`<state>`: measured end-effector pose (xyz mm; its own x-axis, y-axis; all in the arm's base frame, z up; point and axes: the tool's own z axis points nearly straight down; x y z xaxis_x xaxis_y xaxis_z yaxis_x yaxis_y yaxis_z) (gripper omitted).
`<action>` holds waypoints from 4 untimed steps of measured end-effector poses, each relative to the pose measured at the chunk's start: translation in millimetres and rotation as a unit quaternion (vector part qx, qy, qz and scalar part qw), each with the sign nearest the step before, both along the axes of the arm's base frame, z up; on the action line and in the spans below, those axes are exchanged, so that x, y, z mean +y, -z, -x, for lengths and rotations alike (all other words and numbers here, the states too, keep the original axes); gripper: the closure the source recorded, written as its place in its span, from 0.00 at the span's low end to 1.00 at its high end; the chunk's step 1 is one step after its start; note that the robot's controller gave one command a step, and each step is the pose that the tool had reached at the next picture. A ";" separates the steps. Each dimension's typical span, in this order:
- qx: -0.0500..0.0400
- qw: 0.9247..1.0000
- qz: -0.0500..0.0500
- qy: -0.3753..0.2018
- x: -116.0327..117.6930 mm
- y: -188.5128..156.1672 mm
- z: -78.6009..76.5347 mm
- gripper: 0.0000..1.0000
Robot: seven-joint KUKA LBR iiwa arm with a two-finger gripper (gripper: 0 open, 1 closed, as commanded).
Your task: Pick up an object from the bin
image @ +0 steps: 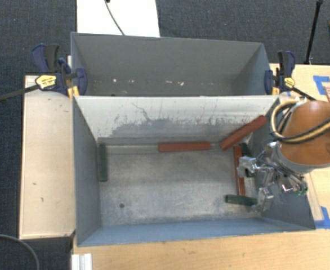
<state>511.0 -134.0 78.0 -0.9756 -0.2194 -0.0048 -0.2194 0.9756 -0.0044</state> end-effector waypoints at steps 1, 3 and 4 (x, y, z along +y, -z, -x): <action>0.001 1.000 -0.002 0.000 3.6 0.3 -0.1 1.00; 0.002 0.974 -0.004 -0.226 -3.6 6.8 14.8 0.00; -0.002 0.977 0.000 -0.212 4.9 6.1 21.6 0.00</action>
Offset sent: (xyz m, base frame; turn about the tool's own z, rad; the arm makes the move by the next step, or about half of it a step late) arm 0.0000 0.0000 0.0000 0.0000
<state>489.4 -129.0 71.9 -0.7968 -0.6042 -0.0075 -0.6042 0.7968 -0.0059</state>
